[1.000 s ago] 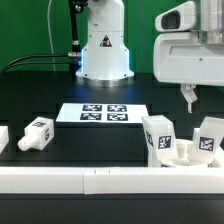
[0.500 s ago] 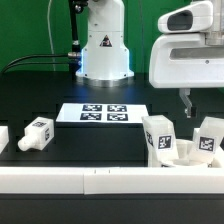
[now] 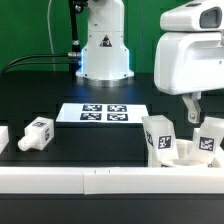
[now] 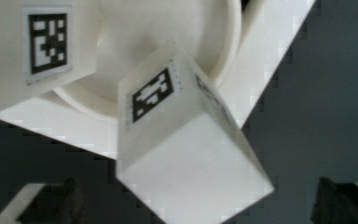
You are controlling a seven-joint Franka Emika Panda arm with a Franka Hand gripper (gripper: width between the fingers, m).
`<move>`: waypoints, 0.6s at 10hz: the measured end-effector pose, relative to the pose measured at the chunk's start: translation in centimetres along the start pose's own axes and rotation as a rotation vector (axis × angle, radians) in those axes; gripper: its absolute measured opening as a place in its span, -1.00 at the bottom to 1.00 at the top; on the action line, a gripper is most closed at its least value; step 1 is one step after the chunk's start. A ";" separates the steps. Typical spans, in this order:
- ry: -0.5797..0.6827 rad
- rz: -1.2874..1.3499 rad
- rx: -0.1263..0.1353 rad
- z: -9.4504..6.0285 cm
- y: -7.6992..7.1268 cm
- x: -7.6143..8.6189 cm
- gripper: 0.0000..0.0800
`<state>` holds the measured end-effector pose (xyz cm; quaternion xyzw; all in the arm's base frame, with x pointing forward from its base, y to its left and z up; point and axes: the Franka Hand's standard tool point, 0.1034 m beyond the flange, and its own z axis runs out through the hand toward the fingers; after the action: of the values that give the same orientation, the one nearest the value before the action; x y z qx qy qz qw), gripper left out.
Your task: Assemble stool
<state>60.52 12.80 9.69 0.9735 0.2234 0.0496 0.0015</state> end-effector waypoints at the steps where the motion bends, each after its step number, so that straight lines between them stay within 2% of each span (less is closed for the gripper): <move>1: -0.004 -0.083 -0.008 0.0 0.2 -0.1 0.62; 3: -0.010 -0.304 -0.038 0.3 0.2 -0.3 0.62; 6: -0.044 -0.567 -0.058 1.1 0.7 -1.0 0.62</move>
Offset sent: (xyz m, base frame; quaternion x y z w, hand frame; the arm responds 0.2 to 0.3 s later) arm -0.0114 0.0145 -0.0112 -0.0046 0.0179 -0.2496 0.9682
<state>59.99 11.75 8.55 0.8726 0.4850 0.0323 0.0481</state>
